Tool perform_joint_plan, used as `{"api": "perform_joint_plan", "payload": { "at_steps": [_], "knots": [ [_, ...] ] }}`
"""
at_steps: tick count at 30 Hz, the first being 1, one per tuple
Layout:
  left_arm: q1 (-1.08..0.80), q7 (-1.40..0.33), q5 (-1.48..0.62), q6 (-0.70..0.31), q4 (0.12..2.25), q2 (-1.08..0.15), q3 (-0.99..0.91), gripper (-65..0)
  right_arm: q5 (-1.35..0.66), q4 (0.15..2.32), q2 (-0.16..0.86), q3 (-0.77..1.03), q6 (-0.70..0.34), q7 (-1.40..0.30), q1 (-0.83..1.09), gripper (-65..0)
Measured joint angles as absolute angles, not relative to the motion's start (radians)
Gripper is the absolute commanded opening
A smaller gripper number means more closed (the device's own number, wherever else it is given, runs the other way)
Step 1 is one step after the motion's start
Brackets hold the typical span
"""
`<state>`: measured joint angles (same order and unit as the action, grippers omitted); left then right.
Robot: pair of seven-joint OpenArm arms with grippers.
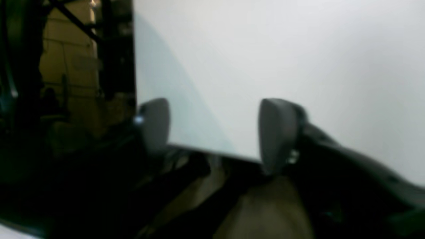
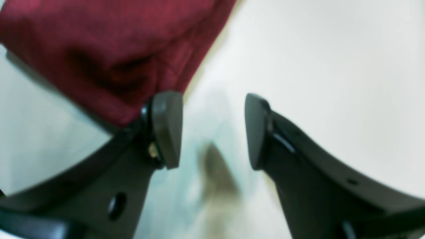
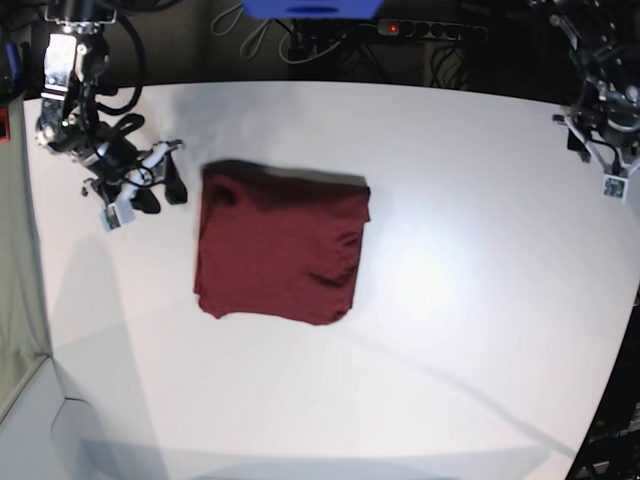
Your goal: Layout the t-shirt on the table in an organized manner, then fold the t-shirt properly
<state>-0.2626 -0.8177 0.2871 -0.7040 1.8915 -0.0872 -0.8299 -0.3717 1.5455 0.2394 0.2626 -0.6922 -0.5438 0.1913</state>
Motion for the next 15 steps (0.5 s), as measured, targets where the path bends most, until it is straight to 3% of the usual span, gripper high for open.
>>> {"api": "perform_joint_plan", "payload": {
  "at_steps": [2,5,9,15],
  "knots": [
    [-0.308,-0.818,0.288,-0.703,1.905,-0.076,-0.831,-45.1,-0.37,1.585,0.236,0.335,-0.692,-0.539,0.245,-36.0],
    [-0.377,-0.816,0.284,-0.703,1.92,-0.034,-0.833,-64.5,-0.356,1.604,0.236,0.419,-0.692,-0.561,0.306,-47.1],
    [-0.469,-0.824,0.289,-0.706,1.926,0.015,-0.831,-63.5,-0.364,1.61,0.236,0.511,-0.692,-0.553,0.366,-64.9],
    [-0.58,-0.805,0.288,-0.703,1.963,0.114,-0.832,-64.8,-0.362,1.609,0.229,0.627,-0.692,-0.562,0.499,-65.0]
  ]
}}
